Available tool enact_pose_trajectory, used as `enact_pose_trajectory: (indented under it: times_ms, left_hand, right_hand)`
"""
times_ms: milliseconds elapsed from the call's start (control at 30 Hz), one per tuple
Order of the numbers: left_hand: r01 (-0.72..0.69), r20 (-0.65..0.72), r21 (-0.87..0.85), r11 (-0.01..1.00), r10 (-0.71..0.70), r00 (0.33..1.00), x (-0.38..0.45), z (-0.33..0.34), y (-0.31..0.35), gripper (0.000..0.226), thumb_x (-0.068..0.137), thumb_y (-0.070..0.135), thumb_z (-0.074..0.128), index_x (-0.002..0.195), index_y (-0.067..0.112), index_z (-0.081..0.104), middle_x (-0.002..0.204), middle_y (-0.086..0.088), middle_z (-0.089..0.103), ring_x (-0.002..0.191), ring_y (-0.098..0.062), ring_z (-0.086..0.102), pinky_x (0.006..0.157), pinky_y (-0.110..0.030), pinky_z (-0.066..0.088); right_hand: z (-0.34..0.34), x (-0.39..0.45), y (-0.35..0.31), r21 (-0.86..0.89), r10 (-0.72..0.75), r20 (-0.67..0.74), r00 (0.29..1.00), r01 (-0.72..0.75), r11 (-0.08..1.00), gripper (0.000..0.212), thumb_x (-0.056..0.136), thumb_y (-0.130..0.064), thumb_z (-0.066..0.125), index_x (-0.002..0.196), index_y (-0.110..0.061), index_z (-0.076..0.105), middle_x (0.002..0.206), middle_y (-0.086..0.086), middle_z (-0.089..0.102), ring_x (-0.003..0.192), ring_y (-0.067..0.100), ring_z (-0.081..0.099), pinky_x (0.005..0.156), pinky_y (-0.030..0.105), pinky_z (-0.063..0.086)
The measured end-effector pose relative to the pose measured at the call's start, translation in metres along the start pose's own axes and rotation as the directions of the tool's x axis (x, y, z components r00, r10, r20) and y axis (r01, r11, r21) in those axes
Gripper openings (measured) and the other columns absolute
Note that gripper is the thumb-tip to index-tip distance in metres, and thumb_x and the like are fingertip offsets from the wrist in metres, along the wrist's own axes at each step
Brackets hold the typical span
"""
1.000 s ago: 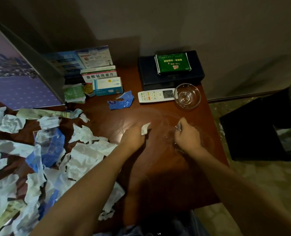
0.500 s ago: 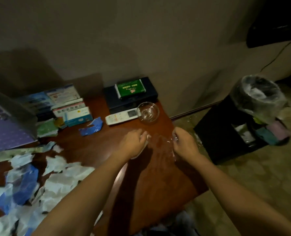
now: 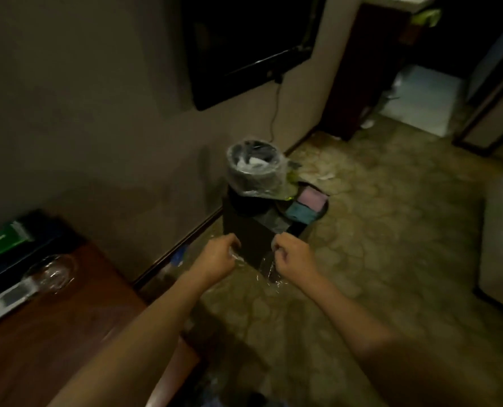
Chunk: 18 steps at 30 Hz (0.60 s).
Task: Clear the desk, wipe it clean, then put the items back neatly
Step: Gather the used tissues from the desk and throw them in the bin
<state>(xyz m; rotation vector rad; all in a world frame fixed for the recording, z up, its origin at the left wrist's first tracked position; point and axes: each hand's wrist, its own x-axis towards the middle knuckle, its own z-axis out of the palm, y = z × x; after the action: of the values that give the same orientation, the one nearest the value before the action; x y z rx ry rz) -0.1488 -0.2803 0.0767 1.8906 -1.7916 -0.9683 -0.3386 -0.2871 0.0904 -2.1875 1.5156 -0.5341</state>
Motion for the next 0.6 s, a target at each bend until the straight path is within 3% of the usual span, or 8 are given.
enact_pose_trajectory:
  times_ms: [100,233,400,533,600]
  left_hand:
    - [-0.084,0.019,0.081,0.993,0.083,0.996,0.034,0.021,0.049,0.029,0.089,0.002,0.053,0.113,0.017,0.061,0.117,-0.001,0.057,0.103,-0.014,0.057,0.077,-0.023,0.047]
    - [-0.185,0.011,0.130,0.974,0.185,0.983,0.074,0.038,0.093,0.023,0.088,0.003,0.052,0.107,0.010,0.062,0.111,-0.008,0.060,0.096,-0.019,0.058,0.074,-0.026,0.047]
    - [-0.211,-0.013,0.135,0.968,0.214,0.977,0.131,0.046,0.111,0.010,0.089,0.016,0.057,0.098,0.012,0.061,0.105,-0.006,0.060,0.090,-0.016,0.056,0.071,-0.024,0.039]
    - [-0.186,-0.026,0.140,0.973,0.191,0.981,0.191,0.043,0.108,0.010,0.088,0.017,0.056,0.095,0.010,0.060,0.101,-0.010,0.063,0.088,-0.018,0.056,0.069,-0.024,0.037]
    - [-0.148,-0.036,0.124,0.981,0.154,0.987,0.223,0.035,0.104,0.015,0.088,0.016,0.057,0.100,0.008,0.060,0.106,-0.011,0.060,0.095,-0.023,0.056,0.073,-0.025,0.039]
  right_hand:
    - [-0.030,0.000,0.034,0.031,0.111,-0.097,0.989,-0.108,0.994,0.009,0.084,-0.026,0.048,0.084,-0.017,0.049,0.082,-0.002,0.051,0.071,0.018,0.049,0.063,0.029,0.038]
    - [-0.060,0.014,0.070,0.071,0.226,-0.184,0.957,-0.216,0.974,0.017,0.090,-0.026,0.060,0.093,-0.015,0.048,0.091,0.003,0.057,0.082,0.019,0.054,0.070,0.035,0.045]
    - [-0.078,0.054,0.110,0.083,0.214,-0.233,0.949,-0.200,0.976,0.017,0.089,-0.015,0.061,0.087,-0.014,0.044,0.088,0.004,0.051,0.079,0.015,0.046,0.061,0.023,0.025]
    - [-0.078,0.109,0.141,0.048,0.209,-0.194,0.959,-0.203,0.978,0.021,0.090,-0.008,0.057,0.083,-0.012,0.037,0.077,-0.007,0.035,0.076,0.013,0.037,0.060,0.018,0.031]
    - [-0.073,0.144,0.156,0.026,0.191,-0.158,0.969,-0.190,0.982,0.023,0.090,-0.006,0.056,0.080,-0.014,0.036,0.076,-0.005,0.034,0.076,0.016,0.036,0.059,0.023,0.025]
